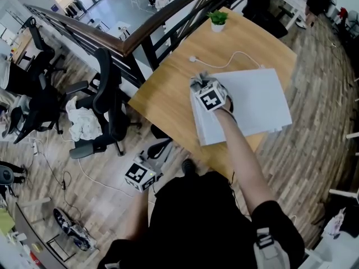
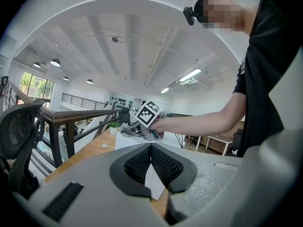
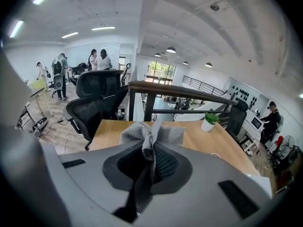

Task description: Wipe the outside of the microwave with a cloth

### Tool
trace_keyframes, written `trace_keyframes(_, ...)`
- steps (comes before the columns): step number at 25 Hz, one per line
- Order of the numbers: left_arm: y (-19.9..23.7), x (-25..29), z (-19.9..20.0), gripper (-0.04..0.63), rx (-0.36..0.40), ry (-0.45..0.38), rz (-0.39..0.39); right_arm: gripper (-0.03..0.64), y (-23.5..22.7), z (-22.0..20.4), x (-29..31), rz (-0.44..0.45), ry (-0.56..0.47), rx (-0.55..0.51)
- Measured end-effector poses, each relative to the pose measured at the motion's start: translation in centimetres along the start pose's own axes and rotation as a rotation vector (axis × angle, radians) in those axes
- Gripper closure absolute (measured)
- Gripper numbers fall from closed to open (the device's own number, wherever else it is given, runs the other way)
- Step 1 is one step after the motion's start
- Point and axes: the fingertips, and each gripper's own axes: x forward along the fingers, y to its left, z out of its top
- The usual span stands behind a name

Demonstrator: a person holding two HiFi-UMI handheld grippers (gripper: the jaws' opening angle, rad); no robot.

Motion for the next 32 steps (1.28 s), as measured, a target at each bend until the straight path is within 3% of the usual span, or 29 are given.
trace_keyframes(5, 0.1, -0.1, 0.4, 0.592, 0.005, 0.001, 0.0, 0.594, 0.4, 0.1, -0.4, 0.036, -0.029, 0.0)
trace_keyframes(12, 0.5, 0.4, 0.7, 0.592, 0.021, -0.002, 0.002, 0.594, 0.6, 2.3, -7.8, 0.127, -0.364, 0.001)
trace_keyframes(19, -2.6, 3.0, 2.4, 0.593, 0.066, 0.0, -0.044, 0.594, 0.8, -0.5, -16.0, 0.208, -0.512, 0.081)
trace_keyframes(22, -4.1, 4.3, 2.9, 0.594, 0.077, 0.001, -0.06, 0.594, 1.2, -2.2, -18.8, 0.232, -0.538, 0.073)
trace_keyframes(32, -9.5, 7.4, 3.9, 0.593, 0.082, 0.003, -0.066, 0.592, 0.9, -9.1, -25.2, 0.189, -0.523, 0.018)
